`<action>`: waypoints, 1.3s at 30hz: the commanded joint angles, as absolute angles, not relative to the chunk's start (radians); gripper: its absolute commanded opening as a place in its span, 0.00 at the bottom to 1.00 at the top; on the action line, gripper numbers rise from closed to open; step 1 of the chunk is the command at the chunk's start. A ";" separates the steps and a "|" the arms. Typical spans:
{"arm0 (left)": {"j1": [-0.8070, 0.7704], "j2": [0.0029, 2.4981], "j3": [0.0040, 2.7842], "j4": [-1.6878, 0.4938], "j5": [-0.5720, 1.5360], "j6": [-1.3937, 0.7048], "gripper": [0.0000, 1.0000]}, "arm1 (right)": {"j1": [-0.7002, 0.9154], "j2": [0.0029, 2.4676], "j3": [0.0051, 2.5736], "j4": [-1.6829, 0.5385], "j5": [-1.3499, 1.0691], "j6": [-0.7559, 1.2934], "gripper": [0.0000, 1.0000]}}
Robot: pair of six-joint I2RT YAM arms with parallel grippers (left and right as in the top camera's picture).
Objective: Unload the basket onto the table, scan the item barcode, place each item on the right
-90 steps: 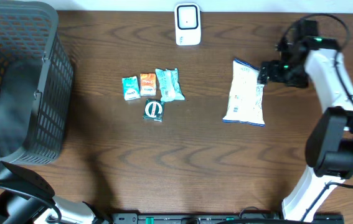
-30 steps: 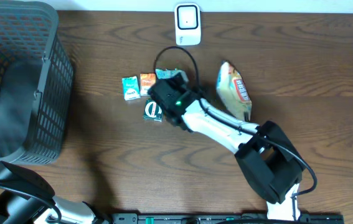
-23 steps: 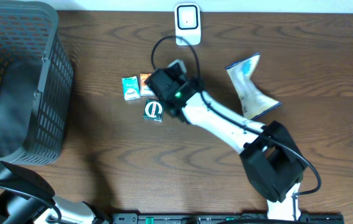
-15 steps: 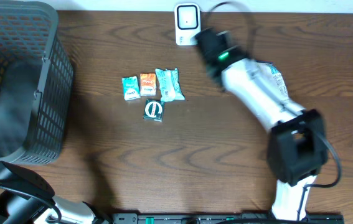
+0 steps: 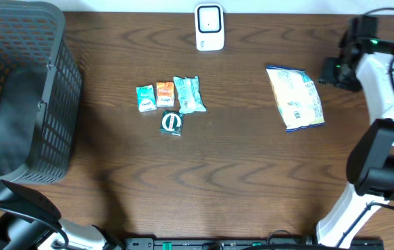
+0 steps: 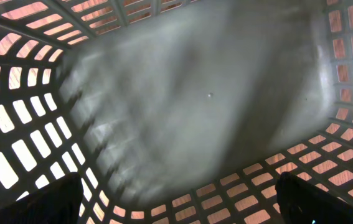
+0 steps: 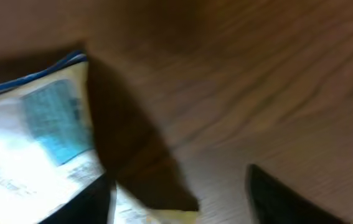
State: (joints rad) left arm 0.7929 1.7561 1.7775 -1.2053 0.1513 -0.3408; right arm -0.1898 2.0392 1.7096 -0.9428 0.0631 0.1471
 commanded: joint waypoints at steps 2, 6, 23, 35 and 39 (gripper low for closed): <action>0.796 1.762 1.776 -1.210 0.148 -0.345 0.98 | -0.247 2.029 1.638 -0.880 0.015 0.118 0.73; 0.796 1.762 1.776 -1.210 0.148 -0.345 0.98 | -0.303 2.031 1.528 -0.741 -0.144 0.086 0.45; 0.796 1.762 1.776 -1.210 0.148 -0.345 0.98 | -0.260 2.004 1.395 -0.599 -0.939 -0.065 0.01; 0.796 1.762 1.776 -1.210 0.148 -0.345 0.98 | -0.053 1.980 1.394 -0.631 -0.979 -0.023 0.01; 0.796 1.762 1.776 -1.210 0.148 -0.345 0.98 | 0.066 1.980 1.394 -0.643 -0.768 0.100 0.01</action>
State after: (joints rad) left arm 0.7929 1.7561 1.7775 -1.2053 0.1513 -0.3408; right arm 0.0090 2.0109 1.3937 -0.6353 -0.9066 0.0135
